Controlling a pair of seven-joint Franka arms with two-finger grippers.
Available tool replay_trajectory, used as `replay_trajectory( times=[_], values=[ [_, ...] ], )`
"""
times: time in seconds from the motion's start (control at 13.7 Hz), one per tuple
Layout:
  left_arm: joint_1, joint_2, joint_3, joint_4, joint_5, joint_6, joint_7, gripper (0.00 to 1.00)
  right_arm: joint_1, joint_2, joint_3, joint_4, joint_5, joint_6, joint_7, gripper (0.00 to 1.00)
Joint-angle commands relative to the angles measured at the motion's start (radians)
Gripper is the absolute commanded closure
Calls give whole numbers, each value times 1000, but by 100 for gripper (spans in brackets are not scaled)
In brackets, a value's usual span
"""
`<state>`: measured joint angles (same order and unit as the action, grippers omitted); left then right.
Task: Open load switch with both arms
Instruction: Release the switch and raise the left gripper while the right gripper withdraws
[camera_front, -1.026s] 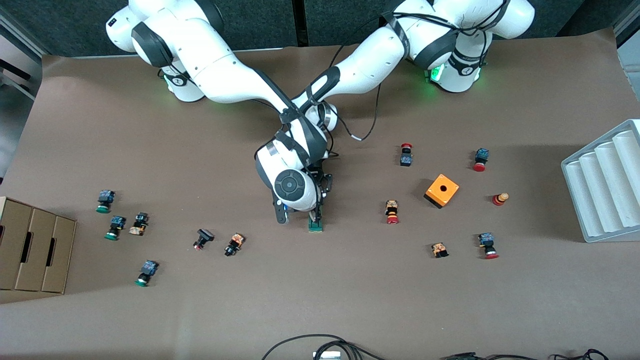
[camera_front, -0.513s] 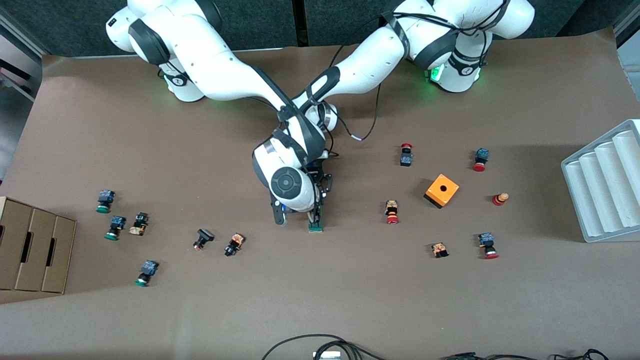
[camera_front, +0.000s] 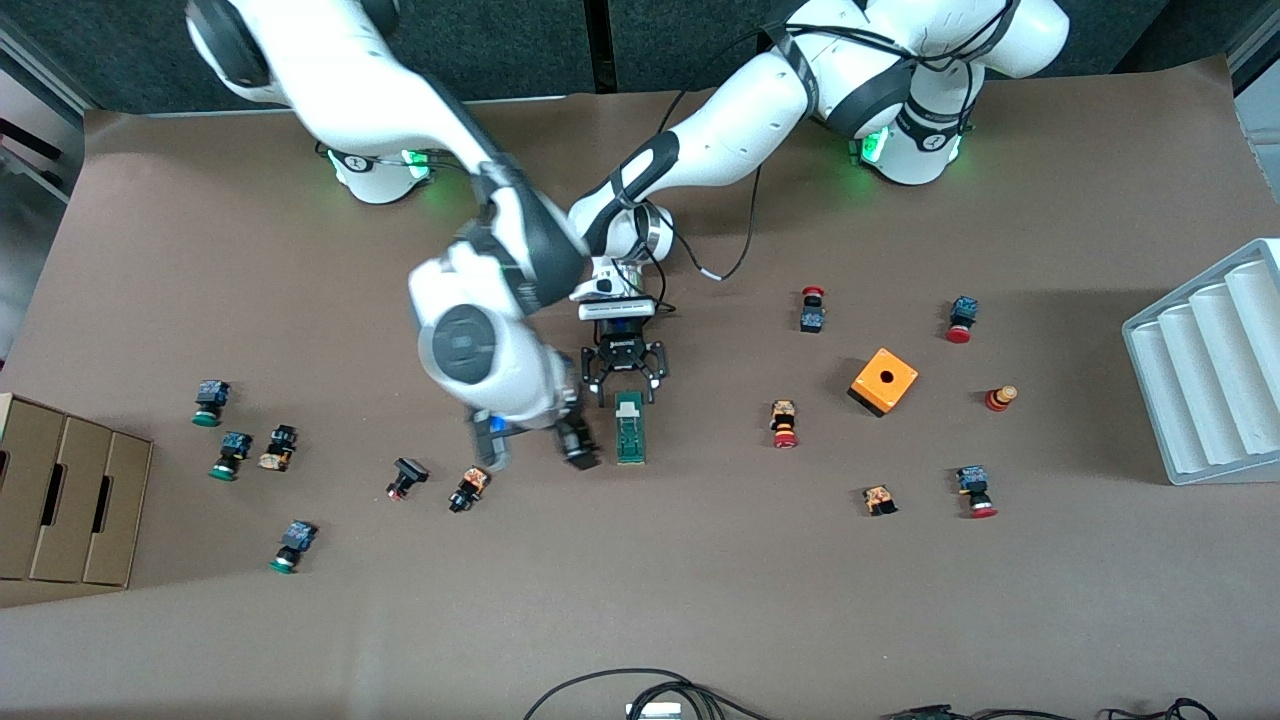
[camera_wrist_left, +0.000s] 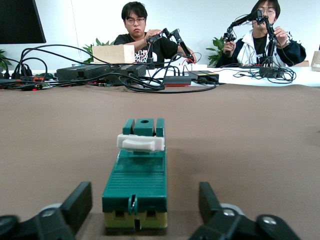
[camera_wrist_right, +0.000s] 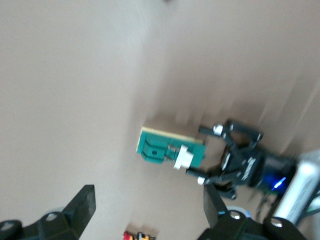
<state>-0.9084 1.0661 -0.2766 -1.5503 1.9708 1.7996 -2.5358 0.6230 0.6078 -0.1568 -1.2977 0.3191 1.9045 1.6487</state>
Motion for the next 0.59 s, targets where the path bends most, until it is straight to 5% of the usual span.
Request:
replay_trajectory(
  times=[0.0,0.22,0.51],
  values=[
    [-12,-3,4,21,-1,0,14,0,-66,-101,-18,-31,-15,-132,-258,2],
    [-12,-47,2,7,-59,23,25,0,-112,-186,-98,-35,-15,-255,-534,2],
    [-12,-130,-1,-14,-179,40,201,0,-276,-340,-98,-80,-20,-416,-924,2]
  ],
)
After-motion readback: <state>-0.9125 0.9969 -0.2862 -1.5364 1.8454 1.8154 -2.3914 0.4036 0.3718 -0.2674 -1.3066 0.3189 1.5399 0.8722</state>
